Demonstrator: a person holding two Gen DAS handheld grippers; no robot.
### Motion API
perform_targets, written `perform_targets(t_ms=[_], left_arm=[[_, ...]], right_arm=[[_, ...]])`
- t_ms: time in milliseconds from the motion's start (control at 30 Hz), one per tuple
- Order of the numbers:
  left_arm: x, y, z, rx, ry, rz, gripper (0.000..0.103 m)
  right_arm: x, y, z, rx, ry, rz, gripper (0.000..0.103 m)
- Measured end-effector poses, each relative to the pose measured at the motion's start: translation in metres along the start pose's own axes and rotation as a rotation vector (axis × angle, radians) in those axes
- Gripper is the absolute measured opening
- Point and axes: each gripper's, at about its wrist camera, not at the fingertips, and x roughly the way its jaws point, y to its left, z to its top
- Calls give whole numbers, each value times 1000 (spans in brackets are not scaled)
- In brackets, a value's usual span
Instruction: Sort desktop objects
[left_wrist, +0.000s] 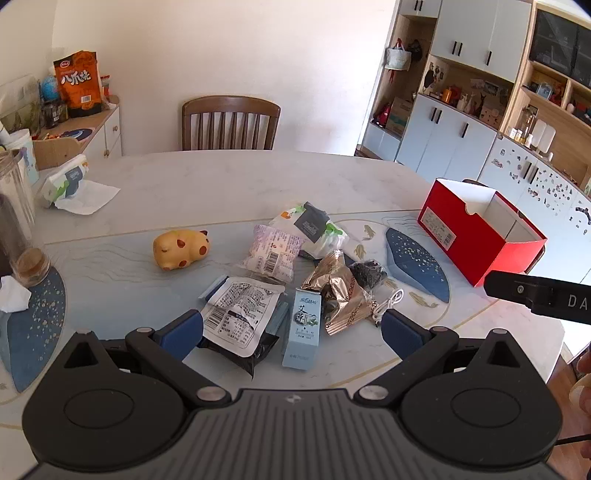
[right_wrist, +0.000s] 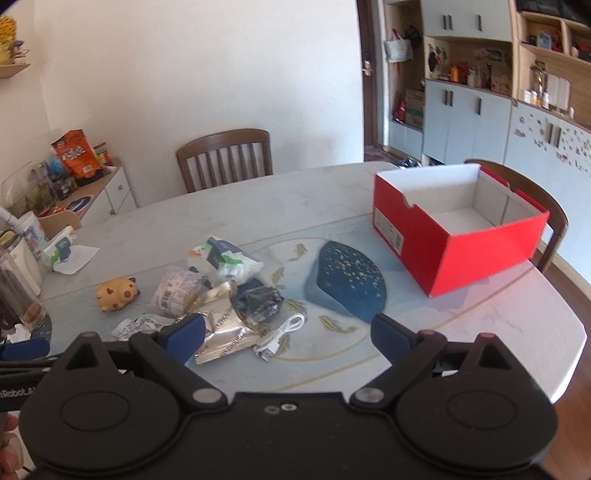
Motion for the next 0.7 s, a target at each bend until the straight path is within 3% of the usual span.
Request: perform_targets(t_ms=[400,700], left_arm=[[10,2,12,32,-22,17,103],[33,12,12,52,-10,37,103]], right_arm=[[14,4,8,-49,-16,10,95],[47,-1,9,-98,3,12,94]])
